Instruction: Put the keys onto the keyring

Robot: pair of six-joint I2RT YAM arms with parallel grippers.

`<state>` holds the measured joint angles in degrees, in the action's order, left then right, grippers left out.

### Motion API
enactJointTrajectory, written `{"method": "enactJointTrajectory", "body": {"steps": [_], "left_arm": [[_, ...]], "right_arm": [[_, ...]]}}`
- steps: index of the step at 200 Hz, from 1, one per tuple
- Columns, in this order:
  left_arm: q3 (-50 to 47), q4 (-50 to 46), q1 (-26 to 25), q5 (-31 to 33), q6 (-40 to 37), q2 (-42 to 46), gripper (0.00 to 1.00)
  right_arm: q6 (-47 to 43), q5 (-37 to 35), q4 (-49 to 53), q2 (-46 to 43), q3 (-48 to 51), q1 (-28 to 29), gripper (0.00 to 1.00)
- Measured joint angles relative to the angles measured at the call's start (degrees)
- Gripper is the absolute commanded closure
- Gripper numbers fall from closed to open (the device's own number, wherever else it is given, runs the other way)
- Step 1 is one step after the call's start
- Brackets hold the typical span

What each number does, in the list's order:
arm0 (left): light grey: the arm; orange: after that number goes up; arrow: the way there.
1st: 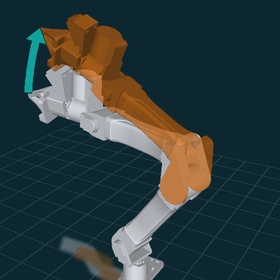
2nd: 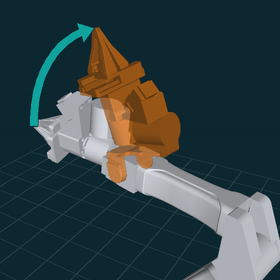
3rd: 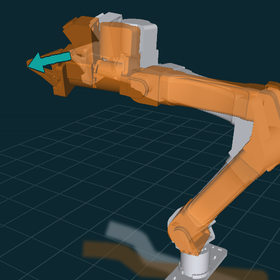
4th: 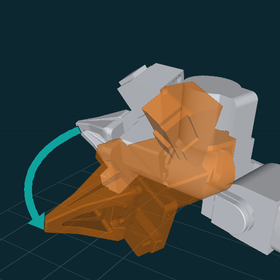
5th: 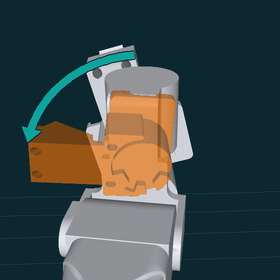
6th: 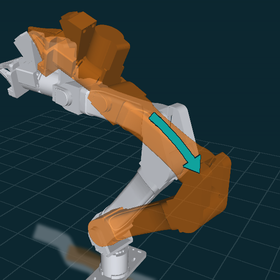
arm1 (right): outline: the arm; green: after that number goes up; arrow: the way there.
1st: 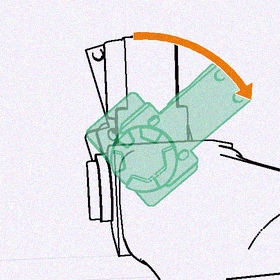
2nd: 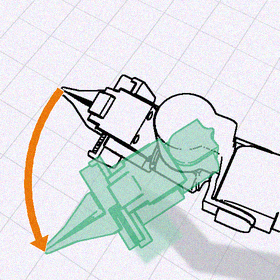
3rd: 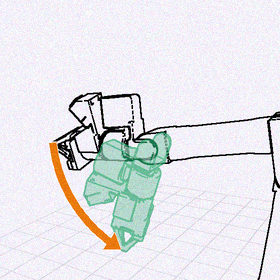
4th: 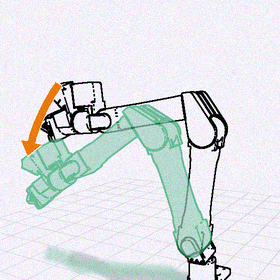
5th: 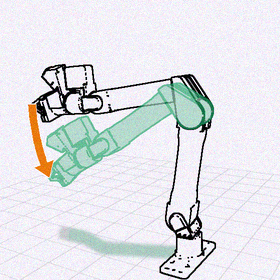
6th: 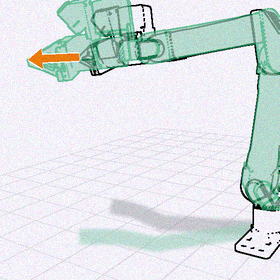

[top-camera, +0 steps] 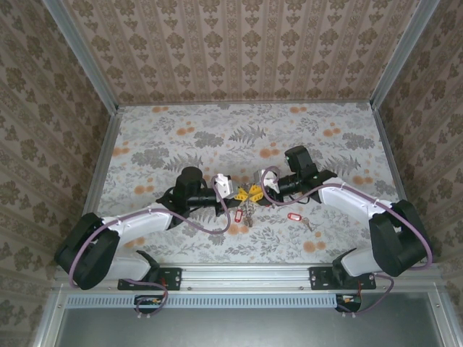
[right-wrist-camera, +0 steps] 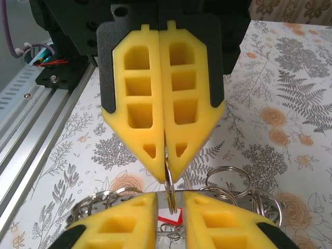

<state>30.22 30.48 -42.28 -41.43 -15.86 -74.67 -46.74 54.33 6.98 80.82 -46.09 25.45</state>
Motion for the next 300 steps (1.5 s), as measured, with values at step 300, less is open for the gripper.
{"method": "enactJointTrajectory", "body": {"steps": [300], "left_arm": [[4.9, -10.2, -0.1, -0.2, -5.4, -2.6, 1.0]], "right_arm": [[0.4, -17.2, 16.9, -1.8, -8.3, 5.8, 0.94]]}}
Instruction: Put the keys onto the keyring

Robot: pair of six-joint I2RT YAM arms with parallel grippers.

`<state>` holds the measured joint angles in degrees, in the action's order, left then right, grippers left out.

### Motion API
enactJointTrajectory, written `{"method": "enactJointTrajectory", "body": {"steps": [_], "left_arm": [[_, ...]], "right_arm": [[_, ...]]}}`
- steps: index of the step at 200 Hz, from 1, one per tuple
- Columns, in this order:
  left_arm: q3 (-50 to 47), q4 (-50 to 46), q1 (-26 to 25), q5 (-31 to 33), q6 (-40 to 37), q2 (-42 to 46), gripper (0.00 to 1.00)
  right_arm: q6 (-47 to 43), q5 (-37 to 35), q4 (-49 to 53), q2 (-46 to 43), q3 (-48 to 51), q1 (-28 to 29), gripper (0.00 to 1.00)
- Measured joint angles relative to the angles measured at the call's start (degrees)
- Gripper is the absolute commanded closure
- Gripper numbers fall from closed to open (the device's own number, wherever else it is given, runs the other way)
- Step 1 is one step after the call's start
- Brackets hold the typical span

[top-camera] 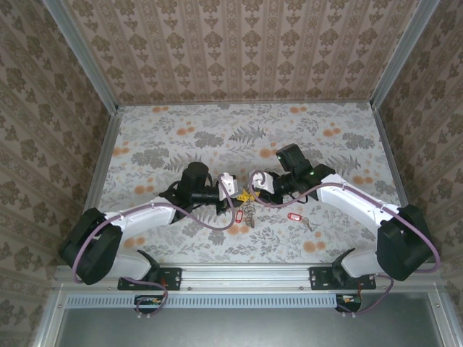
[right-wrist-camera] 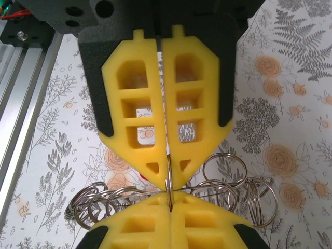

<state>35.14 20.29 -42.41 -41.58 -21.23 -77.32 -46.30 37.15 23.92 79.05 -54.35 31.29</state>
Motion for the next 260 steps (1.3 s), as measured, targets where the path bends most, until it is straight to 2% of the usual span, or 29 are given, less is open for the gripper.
{"method": "enactJointTrajectory", "body": {"steps": [18, 37, 50, 65, 93, 125, 160, 182, 218, 260], "left_arm": [[0.0, -0.2, 0.0, 0.0, -0.3, 0.0, 1.0], [0.0, 0.3, 0.0, 0.3, -0.2, 0.0, 1.0], [-0.3, 1.4, 0.0, 1.0, 0.2, 0.0, 1.0], [-0.9, 3.3, 0.1, 1.7, 0.7, 0.0, 1.0], [-3.2, 7.3, 0.1, 2.6, 2.0, 0.0, 1.0], [-5.0, 10.3, 0.1, 3.4, 2.6, 0.0, 1.0], [-5.4, 12.7, 0.1, 4.3, 3.1, -0.3, 1.0], [-5.7, 13.4, 0.1, 4.4, 3.3, -0.4, 1.0], [-5.8, 13.7, 0.1, 4.5, 3.3, -0.7, 1.0], [-5.8, 13.8, 0.1, 4.5, 3.2, -0.7, 1.0]], "right_arm": [[0.2, -0.8, 1.0, 0.1, -0.6, 0.3, 0.89], [1.3, -1.2, 1.2, 0.1, -0.7, 0.5, 0.8], [3.0, -1.2, 0.4, -0.2, -0.6, 0.3, 0.72], [6.8, -0.3, -2.6, -2.4, 1.2, -0.7, 0.68], [19.3, 0.4, -10.6, -10.0, 6.8, -6.5, 0.66], [39.2, -8.0, -14.8, -12.2, 9.2, -11.7, 0.71], [58.3, -15.6, -7.5, -4.3, 5.8, -14.3, 0.74], [65.9, -16.6, -3.9, 3.6, 3.6, -15.0, 0.69], [73.4, -16.0, -0.9, 12.1, 3.6, -14.6, 0.65], [76.7, -15.7, 0.8, 17.2, -0.4, -12.5, 0.65]]}}
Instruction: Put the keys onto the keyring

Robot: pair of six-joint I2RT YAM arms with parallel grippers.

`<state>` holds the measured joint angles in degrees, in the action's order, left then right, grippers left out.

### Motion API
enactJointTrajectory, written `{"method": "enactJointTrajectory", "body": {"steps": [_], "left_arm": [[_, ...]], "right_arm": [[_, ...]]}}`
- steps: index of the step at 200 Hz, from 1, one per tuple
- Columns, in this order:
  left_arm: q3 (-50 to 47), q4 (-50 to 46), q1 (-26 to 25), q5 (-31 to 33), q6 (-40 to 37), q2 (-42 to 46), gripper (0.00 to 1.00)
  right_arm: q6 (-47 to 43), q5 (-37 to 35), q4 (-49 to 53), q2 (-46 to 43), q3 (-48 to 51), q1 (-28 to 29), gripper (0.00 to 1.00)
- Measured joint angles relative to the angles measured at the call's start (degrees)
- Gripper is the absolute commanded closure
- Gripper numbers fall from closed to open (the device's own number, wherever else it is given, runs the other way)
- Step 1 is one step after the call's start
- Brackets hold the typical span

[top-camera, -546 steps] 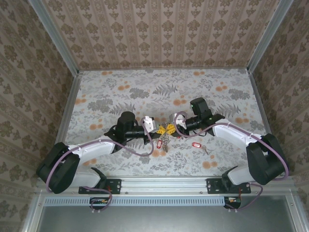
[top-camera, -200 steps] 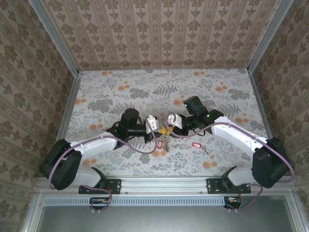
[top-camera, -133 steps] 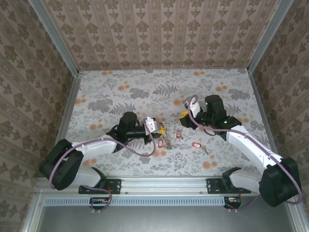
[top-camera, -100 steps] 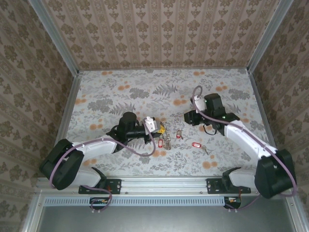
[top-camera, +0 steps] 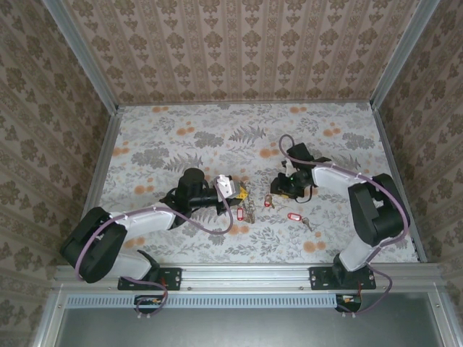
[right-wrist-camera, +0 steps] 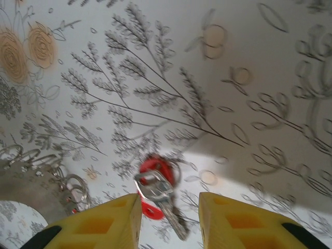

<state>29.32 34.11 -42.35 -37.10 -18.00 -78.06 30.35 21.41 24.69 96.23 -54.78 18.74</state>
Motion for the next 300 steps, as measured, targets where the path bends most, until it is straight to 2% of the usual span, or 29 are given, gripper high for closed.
{"method": "enactJointTrajectory", "body": {"steps": [47, 108, 222, 269, 300], "left_arm": [[0.0, 0.0, 0.0, 0.0, 0.0, 0.0, 1.0], [0.0, 0.0, 0.0, 0.0, 0.0, 0.0, 1.0], [0.0, -0.3, 0.0, -0.2, 0.0, 0.0, 1.0], [0.0, -0.3, 0.0, -0.2, 0.0, 0.0, 1.0], [0.0, -0.3, 0.0, -0.2, 0.0, 0.0, 1.0]], "right_arm": [[1.7, -0.3, 0.6, 4.0, -2.0, 1.3, 0.66], [3.1, -0.6, 0.8, 5.1, -2.6, 1.7, 0.81], [3.3, -0.9, 0.6, 5.1, -3.5, 2.3, 0.8], [3.4, -0.9, 0.2, 6.4, -4.4, 2.5, 0.76], [3.8, -0.9, 0.3, 7.0, -4.6, 3.0, 0.8]]}}
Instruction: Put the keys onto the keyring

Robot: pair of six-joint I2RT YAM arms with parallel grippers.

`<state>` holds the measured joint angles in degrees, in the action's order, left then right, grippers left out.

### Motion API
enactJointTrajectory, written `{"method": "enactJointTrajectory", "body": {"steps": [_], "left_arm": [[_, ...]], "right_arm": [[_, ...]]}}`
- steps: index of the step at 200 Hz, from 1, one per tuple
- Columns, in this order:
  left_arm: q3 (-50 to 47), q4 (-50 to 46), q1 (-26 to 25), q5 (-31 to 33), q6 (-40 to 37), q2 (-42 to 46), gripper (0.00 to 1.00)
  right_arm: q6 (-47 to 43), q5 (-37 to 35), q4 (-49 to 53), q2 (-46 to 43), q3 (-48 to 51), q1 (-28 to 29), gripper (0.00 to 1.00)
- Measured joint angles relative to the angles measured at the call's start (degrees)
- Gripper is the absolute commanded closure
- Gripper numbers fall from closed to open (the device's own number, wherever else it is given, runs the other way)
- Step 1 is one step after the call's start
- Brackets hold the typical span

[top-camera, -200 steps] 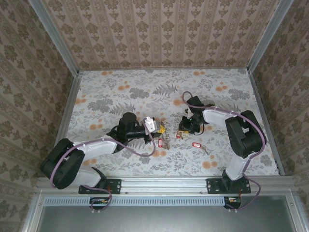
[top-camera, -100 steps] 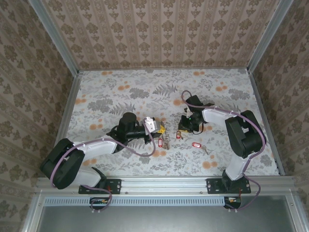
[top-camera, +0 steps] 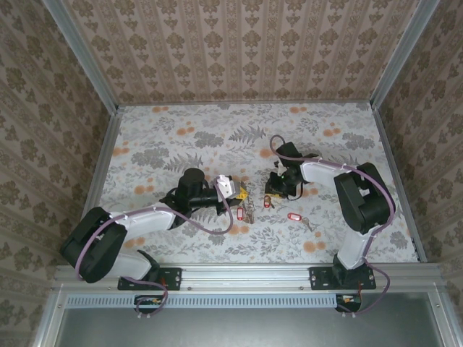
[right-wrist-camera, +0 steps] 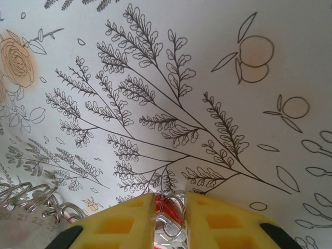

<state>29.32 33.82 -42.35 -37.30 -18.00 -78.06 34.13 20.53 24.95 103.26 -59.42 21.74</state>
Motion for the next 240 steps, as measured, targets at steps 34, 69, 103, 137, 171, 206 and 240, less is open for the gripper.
{"method": "enactJointTrajectory", "body": {"steps": [34, 69, 103, 137, 171, 206, 240], "left_arm": [[0.0, -0.1, 0.0, 0.0, 0.0, 0.0, 1.0], [0.0, -0.2, 0.0, 0.0, 0.0, 0.0, 1.0], [0.0, -0.4, 0.0, 0.0, 0.0, 0.0, 1.0], [0.0, -0.4, 0.0, 0.0, 0.0, 0.0, 1.0], [0.0, -0.4, 0.0, 0.0, 0.0, 0.0, 1.0], [0.0, -0.4, 0.0, -0.1, 0.0, 0.0, 1.0], [0.0, -0.6, 0.0, -0.2, 0.0, 0.0, 1.0]], "right_arm": [[0.3, -0.4, 0.2, 0.0, -1.0, 0.7, 0.89], [-1.6, -3.7, 2.6, 0.0, -3.0, 2.0, 0.92], [-4.0, -5.8, 5.6, 0.6, -5.4, 3.7, 0.86], [-4.9, -6.6, 6.8, 1.7, -6.4, 4.8, 0.82], [-5.4, -6.7, 7.1, 2.7, -6.6, 4.9, 0.82], [-5.5, -6.7, 7.3, 3.1, -6.9, 4.9, 0.83], [-5.5, -6.9, 7.2, 3.3, -7.3, 4.9, 0.84]]}}
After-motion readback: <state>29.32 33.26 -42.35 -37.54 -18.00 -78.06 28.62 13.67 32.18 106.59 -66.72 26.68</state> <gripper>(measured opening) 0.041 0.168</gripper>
